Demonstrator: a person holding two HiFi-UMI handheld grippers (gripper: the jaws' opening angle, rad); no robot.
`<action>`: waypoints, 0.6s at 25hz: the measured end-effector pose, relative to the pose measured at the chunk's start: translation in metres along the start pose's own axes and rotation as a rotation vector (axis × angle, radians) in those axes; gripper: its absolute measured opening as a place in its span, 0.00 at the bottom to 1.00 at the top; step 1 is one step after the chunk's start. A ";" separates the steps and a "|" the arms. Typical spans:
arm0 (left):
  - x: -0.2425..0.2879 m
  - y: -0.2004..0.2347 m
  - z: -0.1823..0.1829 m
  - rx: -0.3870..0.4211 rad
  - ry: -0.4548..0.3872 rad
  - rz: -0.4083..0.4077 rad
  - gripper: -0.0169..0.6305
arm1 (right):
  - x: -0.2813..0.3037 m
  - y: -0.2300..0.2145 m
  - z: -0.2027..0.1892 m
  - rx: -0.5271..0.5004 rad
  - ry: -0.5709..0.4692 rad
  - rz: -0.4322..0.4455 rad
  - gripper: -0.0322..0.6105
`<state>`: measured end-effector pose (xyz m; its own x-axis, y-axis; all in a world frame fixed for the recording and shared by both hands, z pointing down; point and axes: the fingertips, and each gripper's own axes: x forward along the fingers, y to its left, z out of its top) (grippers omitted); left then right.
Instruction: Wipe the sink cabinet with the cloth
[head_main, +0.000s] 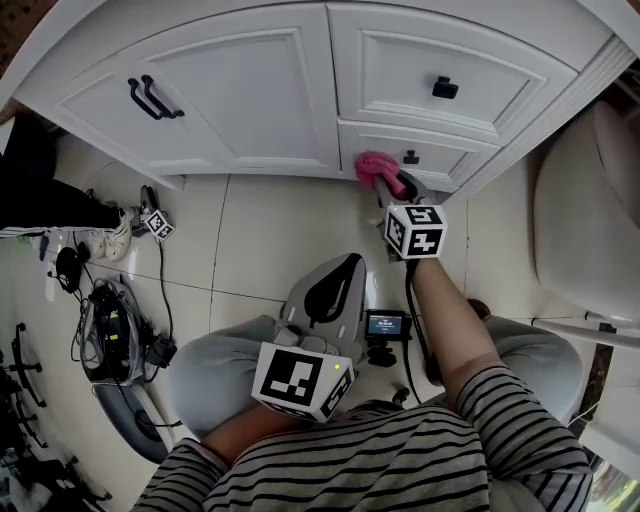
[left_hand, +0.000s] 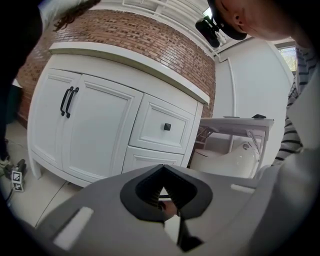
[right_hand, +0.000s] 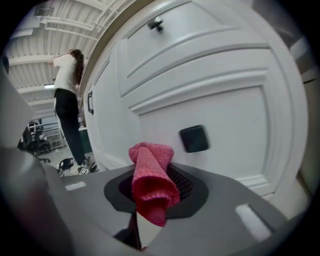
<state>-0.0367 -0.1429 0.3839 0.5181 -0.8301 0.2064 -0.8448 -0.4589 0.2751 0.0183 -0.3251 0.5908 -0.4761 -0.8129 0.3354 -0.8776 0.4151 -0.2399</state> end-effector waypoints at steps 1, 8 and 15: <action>-0.001 0.001 -0.001 -0.002 0.002 0.001 0.03 | 0.014 0.012 -0.005 -0.032 0.022 0.024 0.19; -0.002 0.010 -0.006 -0.012 0.010 0.007 0.03 | 0.022 -0.013 -0.025 -0.126 0.065 -0.034 0.20; -0.007 0.001 0.000 0.005 -0.006 -0.005 0.03 | -0.073 -0.153 -0.031 -0.017 0.059 -0.360 0.20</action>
<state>-0.0414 -0.1380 0.3826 0.5214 -0.8296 0.1996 -0.8430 -0.4644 0.2716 0.1853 -0.3165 0.6309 -0.1381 -0.8832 0.4482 -0.9902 0.1135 -0.0816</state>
